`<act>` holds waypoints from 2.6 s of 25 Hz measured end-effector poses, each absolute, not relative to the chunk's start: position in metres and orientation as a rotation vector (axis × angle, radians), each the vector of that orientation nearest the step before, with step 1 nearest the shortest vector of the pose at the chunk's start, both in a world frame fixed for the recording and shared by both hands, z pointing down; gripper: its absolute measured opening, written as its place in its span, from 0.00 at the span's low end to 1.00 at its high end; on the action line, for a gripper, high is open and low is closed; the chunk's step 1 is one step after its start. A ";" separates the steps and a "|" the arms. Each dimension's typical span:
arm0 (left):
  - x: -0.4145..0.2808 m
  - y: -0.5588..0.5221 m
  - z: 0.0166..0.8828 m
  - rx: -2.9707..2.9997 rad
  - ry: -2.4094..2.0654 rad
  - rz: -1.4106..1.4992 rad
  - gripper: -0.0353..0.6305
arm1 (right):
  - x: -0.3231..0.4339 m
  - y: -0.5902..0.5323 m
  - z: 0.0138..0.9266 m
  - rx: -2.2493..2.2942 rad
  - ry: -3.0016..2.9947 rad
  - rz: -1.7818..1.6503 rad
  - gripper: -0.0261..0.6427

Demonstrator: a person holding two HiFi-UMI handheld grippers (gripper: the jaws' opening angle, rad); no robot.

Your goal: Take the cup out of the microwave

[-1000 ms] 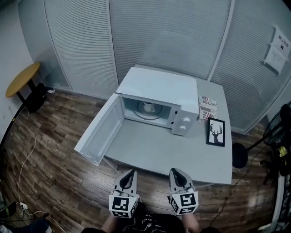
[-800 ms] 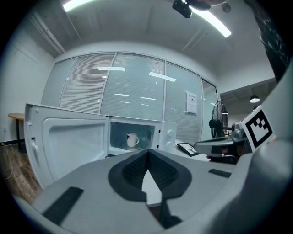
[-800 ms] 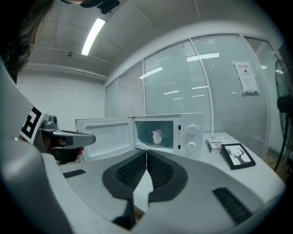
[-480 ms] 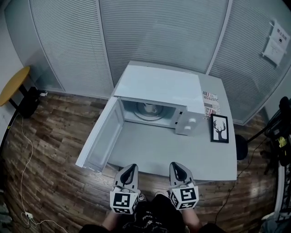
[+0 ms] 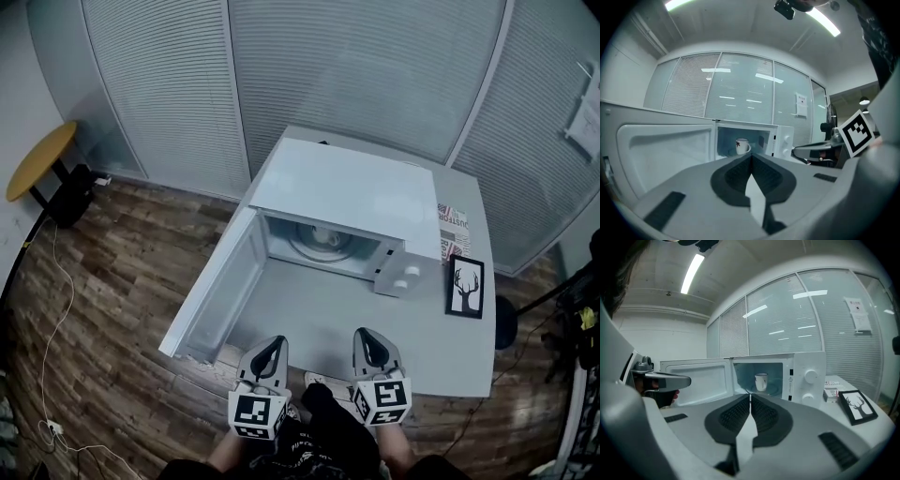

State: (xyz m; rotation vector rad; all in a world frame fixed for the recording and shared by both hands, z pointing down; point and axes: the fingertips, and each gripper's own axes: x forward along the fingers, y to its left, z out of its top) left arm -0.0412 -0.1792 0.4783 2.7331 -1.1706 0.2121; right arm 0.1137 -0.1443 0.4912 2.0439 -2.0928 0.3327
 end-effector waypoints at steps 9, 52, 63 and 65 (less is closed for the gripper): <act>-0.026 -0.210 0.480 2.706 -1.213 0.211 0.06 | 0.123 -0.195 0.497 1.950 -2.162 0.382 0.22; -0.052 -0.247 0.498 2.503 -1.419 0.300 0.06 | 0.159 -0.383 0.542 1.863 -2.070 0.397 0.31; -0.051 -0.238 0.510 2.470 -1.407 0.332 0.06 | 0.171 -0.396 0.562 1.890 -1.973 0.412 0.31; -0.049 -0.239 0.515 2.446 -1.405 0.328 0.06 | 0.174 -0.399 0.563 1.910 -1.958 0.422 0.31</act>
